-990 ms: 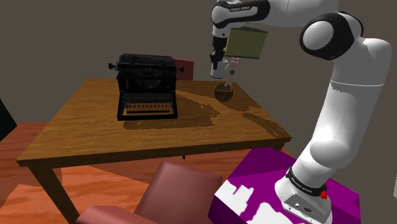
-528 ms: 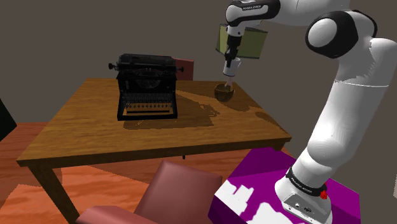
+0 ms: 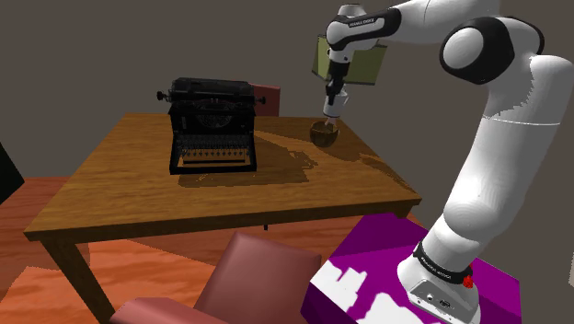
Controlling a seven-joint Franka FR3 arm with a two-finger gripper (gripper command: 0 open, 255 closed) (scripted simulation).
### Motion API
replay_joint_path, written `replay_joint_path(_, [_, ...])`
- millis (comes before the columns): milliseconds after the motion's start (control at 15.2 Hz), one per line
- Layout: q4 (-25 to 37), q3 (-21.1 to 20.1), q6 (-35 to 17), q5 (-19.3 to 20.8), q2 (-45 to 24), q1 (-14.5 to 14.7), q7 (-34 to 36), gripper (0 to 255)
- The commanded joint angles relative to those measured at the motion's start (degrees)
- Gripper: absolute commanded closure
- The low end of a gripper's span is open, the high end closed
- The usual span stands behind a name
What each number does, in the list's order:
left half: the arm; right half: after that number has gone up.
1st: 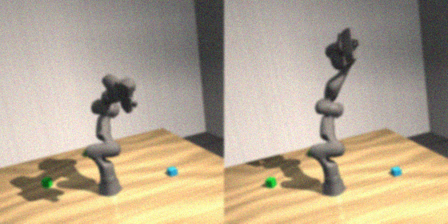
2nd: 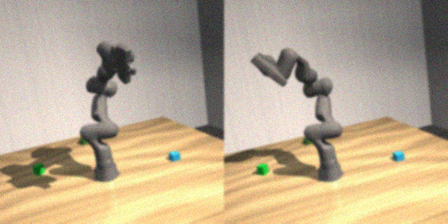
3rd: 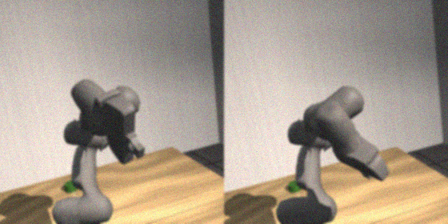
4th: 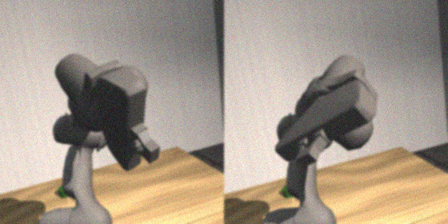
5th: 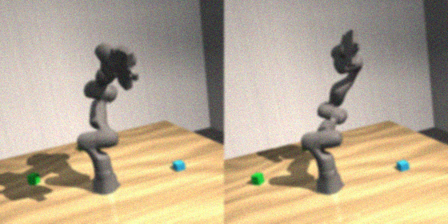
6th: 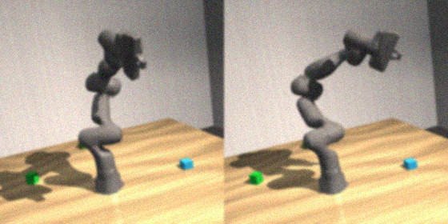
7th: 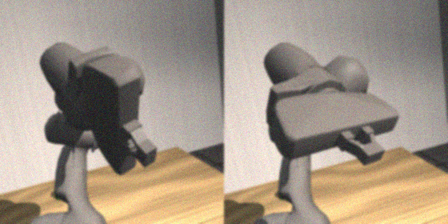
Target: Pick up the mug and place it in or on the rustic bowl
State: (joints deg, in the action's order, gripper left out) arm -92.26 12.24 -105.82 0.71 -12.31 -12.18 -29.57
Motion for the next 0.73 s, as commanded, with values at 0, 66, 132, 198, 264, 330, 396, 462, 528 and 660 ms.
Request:
replay_joint_path(0, [-1.8, 0.0, -1.8, 0.0, 0.0, 0.0, 0.0, 255])
replay_joint_path(66, [-2.4, 0.0, -2.5, 0.0, 0.0, 0.0, 0.0, 255])
replay_joint_path(132, [-3.1, 0.0, -3.3, 0.0, -0.1, 0.0, 0.0, 255])
replay_joint_path(198, [-3.7, 0.0, -4.0, 0.0, -0.2, 0.0, 0.0, 255])
replay_joint_path(264, [-4.3, 0.0, -4.7, 0.0, -0.3, 0.0, 0.0, 255])
replay_joint_path(330, [-4.9, 0.0, -5.5, -0.1, -0.5, 0.0, 0.0, 255])
replay_joint_path(396, [-5.5, 0.0, -6.2, -0.1, -0.6, 0.0, 0.1, 255])
replay_joint_path(462, [-6.1, 0.0, -6.9, -0.1, -0.8, 0.0, 0.1, 255])
replay_joint_path(528, [-6.7, -0.1, -7.6, -0.2, -0.9, 0.0, 0.1, 255])
replay_joint_path(660, [-7.0, -0.1, -8.0, -0.2, -1.0, 0.0, 0.1, 255])
